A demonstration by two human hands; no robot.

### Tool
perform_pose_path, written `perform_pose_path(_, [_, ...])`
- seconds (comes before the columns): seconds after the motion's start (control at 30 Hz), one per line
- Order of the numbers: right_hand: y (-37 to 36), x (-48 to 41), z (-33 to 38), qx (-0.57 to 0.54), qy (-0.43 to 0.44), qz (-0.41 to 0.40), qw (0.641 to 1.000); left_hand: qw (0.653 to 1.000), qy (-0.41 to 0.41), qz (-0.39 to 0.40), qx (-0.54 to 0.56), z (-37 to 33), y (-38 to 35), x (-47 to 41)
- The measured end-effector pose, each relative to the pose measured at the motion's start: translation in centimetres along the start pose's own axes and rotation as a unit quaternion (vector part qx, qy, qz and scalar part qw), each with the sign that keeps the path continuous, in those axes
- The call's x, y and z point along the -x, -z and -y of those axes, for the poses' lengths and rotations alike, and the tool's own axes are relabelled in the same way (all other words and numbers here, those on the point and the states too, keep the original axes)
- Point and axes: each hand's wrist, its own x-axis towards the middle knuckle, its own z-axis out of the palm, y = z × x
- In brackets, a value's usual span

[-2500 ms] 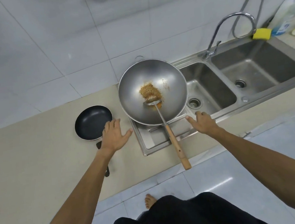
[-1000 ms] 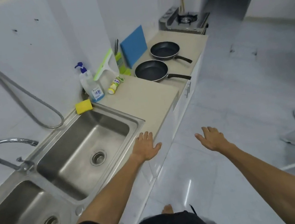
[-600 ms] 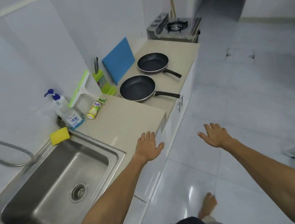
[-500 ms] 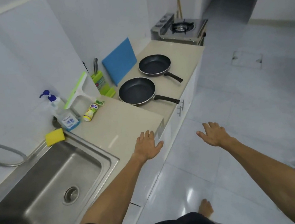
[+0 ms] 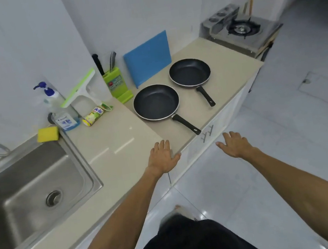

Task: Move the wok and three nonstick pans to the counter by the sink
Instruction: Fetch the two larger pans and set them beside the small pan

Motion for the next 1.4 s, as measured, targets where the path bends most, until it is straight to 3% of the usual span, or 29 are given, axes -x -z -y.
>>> perform_pose_path(0.23, [3.2, -8.6, 3.2, -0.017, 0.085, 0.026, 0.996, 0.996, 0.063, -0.005, 0.055, 0.1, 0.3, -6.7])
perform_pose_path(0.6, [8.4, -21.4, 2.0, 0.057, 0.110, 0.047, 0.991, 0.976, 0.152, 0.009, 0.154, -1.8, 0.3, -15.3])
perform_pose_path(0.73, [10.4, -25.9, 1.7, 0.028, 0.066, 0.004, 0.997, 0.926, 0.233, 0.032, 0.296, -2.8, 0.3, -19.1])
perform_pose_path(0.93, [12.8, -33.0, -1.6, -0.209, -0.068, 0.041, 0.975, 0.826, 0.334, 0.047, 0.452, -5.4, -1.4, -23.5])
perform_pose_path(1.13, [12.0, -38.0, -3.6, -0.345, -0.082, 0.131, 0.926, 0.733, 0.413, -0.047, 0.538, -8.7, -4.9, -26.9])
perform_pose_path(1.27, [11.3, -40.0, -3.6, -0.387, -0.066, 0.187, 0.900, 0.669, 0.459, -0.056, 0.582, -10.3, -6.0, -28.7])
perform_pose_path(1.33, [11.0, -41.1, -3.5, -0.392, -0.056, 0.200, 0.896, 0.647, 0.463, -0.069, 0.602, -10.8, -6.5, -29.0])
perform_pose_path(1.4, [10.5, -42.1, -3.5, -0.405, -0.060, 0.207, 0.888, 0.648, 0.458, -0.079, 0.603, -10.9, -7.3, -29.3])
